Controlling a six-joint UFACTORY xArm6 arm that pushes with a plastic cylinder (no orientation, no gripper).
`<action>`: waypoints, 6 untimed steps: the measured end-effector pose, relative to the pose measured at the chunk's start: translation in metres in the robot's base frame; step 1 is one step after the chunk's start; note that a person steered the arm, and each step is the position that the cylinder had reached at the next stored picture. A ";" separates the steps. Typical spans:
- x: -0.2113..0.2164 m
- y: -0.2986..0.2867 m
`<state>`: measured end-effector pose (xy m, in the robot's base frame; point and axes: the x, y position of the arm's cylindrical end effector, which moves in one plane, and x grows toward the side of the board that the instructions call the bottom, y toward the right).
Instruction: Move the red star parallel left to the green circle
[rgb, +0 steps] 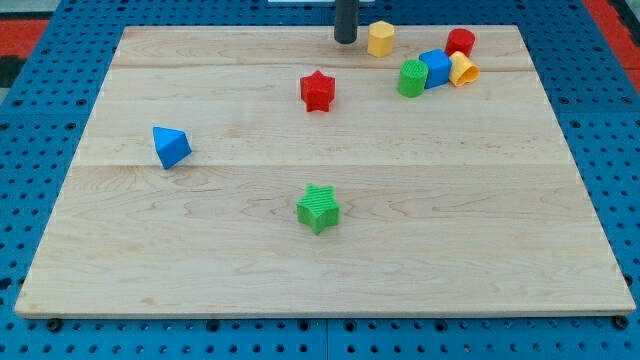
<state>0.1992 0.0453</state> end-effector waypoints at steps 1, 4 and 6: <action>0.001 0.048; 0.064 -0.087; 0.155 -0.074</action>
